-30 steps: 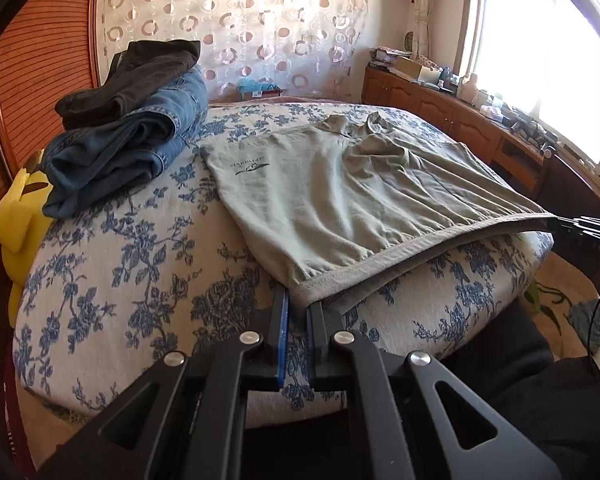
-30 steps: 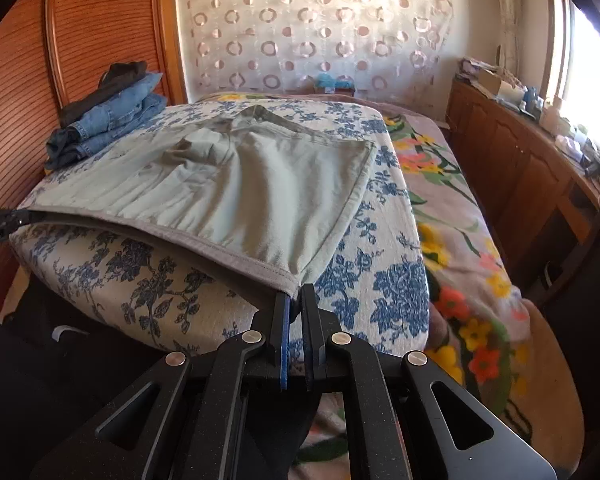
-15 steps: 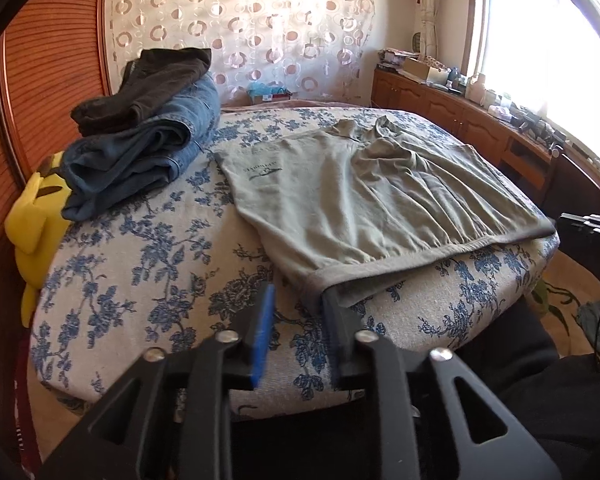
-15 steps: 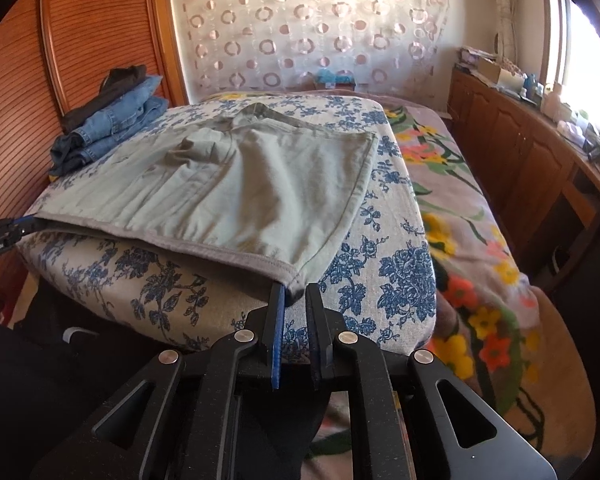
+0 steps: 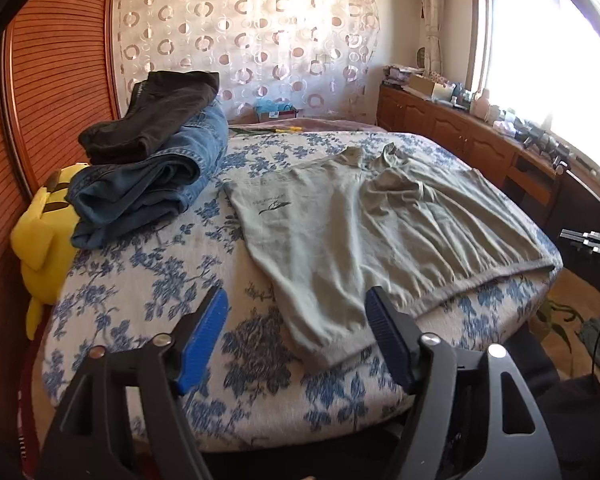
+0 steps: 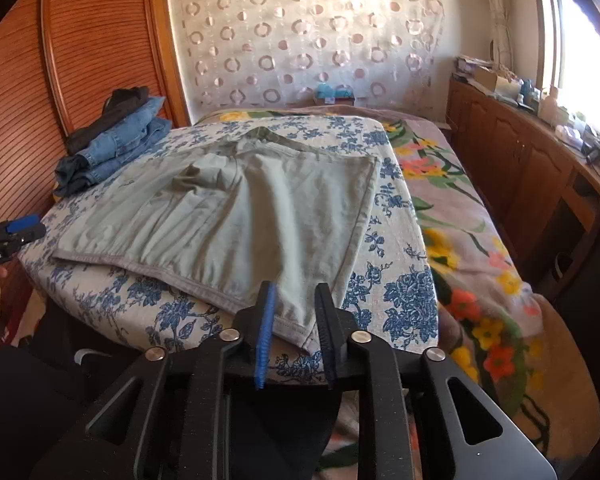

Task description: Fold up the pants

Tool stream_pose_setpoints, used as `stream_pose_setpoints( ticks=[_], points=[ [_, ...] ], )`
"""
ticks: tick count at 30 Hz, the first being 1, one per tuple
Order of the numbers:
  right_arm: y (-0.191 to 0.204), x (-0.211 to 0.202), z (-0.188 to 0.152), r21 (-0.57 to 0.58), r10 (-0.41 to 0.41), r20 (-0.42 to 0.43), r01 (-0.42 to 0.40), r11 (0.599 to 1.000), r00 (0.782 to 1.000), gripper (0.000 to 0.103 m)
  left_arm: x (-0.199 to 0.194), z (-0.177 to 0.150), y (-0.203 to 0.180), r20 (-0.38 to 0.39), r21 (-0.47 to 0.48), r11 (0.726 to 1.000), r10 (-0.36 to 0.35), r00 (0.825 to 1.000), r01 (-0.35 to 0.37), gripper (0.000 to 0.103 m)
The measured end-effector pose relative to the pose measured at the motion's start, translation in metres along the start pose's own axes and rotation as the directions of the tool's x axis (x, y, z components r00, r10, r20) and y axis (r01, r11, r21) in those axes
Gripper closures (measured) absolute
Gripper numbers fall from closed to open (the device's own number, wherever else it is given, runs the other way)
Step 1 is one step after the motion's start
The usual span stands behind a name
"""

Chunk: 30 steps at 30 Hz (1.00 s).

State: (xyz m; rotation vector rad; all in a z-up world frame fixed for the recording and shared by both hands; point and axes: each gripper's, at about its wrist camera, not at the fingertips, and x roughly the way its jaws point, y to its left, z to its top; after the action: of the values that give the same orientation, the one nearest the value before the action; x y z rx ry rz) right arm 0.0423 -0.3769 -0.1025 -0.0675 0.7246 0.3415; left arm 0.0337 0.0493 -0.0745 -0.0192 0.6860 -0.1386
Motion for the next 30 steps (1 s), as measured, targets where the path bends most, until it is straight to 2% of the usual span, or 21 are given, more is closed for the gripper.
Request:
stream_pose_setpoints(
  ticks=[3,5,11,20,25,30],
  points=[
    [-0.001,0.007,-0.001,0.015,0.001,-0.005,-0.001,1.000,1.000,0.072,0.016,0.002,0.002,-0.016,-0.014,1.000,-0.018,1.000,0.018,0.026],
    [-0.002,0.011,-0.002,0.023,-0.004,-0.009,0.004,1.000,1.000,0.071,0.026,0.001,0.004,-0.034,-0.021,0.999,-0.030,0.999,0.029,0.023],
    [-0.007,0.018,-0.004,0.039,-0.016,-0.015,0.016,0.999,1.000,0.069,0.044,-0.004,0.004,-0.089,-0.017,0.999,-0.033,0.996,0.032,0.023],
    [-0.014,0.027,-0.008,0.050,-0.040,-0.037,0.042,0.998,0.999,0.069,0.056,-0.010,0.002,-0.155,0.021,1.000,0.010,0.988,-0.007,0.022],
    [-0.014,0.033,-0.012,0.049,-0.043,-0.056,0.045,0.998,0.998,0.069,0.059,-0.011,-0.005,-0.171,0.056,0.998,0.005,0.985,0.005,0.008],
    [-0.013,0.038,-0.014,0.050,-0.040,-0.068,0.044,0.998,0.997,0.068,0.061,-0.011,-0.004,-0.166,0.049,0.999,0.005,0.986,0.004,0.005]
  ],
)
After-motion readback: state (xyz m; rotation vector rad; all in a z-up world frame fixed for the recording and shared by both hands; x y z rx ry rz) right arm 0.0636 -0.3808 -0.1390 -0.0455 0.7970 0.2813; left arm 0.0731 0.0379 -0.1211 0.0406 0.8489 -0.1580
